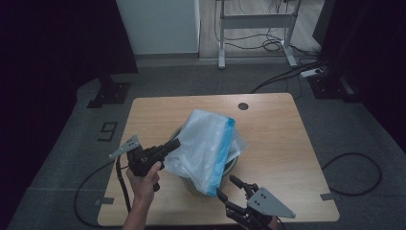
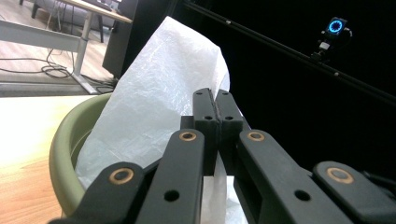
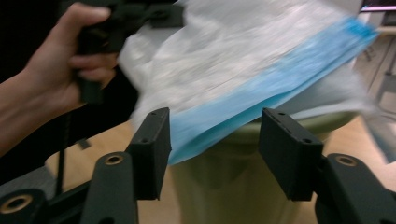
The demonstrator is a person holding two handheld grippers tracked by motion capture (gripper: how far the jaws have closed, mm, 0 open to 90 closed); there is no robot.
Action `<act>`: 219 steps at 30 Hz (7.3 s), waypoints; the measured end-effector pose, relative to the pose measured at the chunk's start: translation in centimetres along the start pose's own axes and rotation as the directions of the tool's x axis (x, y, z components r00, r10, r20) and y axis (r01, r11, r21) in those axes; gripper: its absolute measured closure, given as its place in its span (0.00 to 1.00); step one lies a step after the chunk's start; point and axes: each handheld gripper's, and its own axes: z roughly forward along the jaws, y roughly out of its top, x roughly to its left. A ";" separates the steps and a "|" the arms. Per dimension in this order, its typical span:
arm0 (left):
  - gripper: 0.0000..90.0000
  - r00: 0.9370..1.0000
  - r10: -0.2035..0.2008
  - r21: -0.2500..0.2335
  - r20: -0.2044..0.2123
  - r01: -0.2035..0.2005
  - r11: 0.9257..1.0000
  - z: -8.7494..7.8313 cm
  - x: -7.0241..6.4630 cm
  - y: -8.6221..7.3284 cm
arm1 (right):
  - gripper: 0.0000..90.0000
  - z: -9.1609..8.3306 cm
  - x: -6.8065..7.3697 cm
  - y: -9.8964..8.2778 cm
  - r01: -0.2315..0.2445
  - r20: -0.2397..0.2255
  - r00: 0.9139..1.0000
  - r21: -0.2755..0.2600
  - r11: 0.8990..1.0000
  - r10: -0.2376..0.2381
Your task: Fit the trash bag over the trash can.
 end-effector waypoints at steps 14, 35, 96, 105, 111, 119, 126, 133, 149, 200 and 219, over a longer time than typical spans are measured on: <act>1.00 1.000 0.005 0.005 0.000 -0.005 1.000 0.6 -0.1 -0.3 | 0.88 1.2 1.2 -1.8 0.018 0.046 0.999 0.012 1.000 -0.018; 0.98 0.990 0.138 0.107 0.029 -0.140 0.984 3.9 -3.0 -0.7 | 0.99 -2.1 -4.9 5.3 0.077 0.233 0.972 -0.193 0.978 -0.031; 1.00 0.949 0.250 0.143 0.193 -0.279 0.950 4.4 -6.2 1.9 | 0.82 1.3 -1.9 5.5 0.166 0.025 0.986 -0.147 0.975 -0.164; 1.00 0.961 0.201 0.054 0.188 -0.214 0.975 1.9 -5.9 1.3 | 0.67 0.4 -3.3 5.1 0.149 0.067 0.988 -0.139 0.979 -0.141; 1.00 0.963 0.186 0.029 0.197 -0.196 0.980 1.2 -5.8 1.4 | 0.61 1.7 -4.0 5.2 0.163 0.085 0.984 -0.099 0.982 -0.155; 1.00 0.964 0.165 0.003 0.211 -0.169 0.986 0.3 -5.8 1.5 | 0.58 4.1 -4.8 5.7 0.211 0.081 0.975 -0.055 0.976 -0.207; 1.00 0.965 0.146 -0.017 0.218 -0.146 0.989 -0.2 -5.5 1.6 | 0.85 4.9 -4.3 5.7 0.220 0.051 0.975 -0.054 0.974 -0.217; 0.93 0.964 0.131 -0.019 0.230 -0.130 0.991 -0.6 -5.6 1.2 | 0.99 4.9 -4.3 5.4 0.204 0.046 0.978 -0.070 0.976 -0.202; 0.39 0.949 0.192 0.127 0.251 -0.229 0.965 1.5 -7.6 5.2 | 0.99 4.5 -4.9 4.6 0.241 0.038 0.970 -0.048 0.969 -0.239; 0.81 0.982 0.188 0.058 -0.024 -0.187 0.981 -1.4 -5.5 3.8 | 0.98 4.0 -3.0 3.8 0.337 -0.061 0.939 -0.025 0.941 -0.338; 0.60 0.938 0.340 0.344 0.069 -0.343 0.874 3.2 -7.1 4.6 | 0.98 3.9 -3.4 3.9 0.325 -0.061 0.944 -0.023 0.946 -0.325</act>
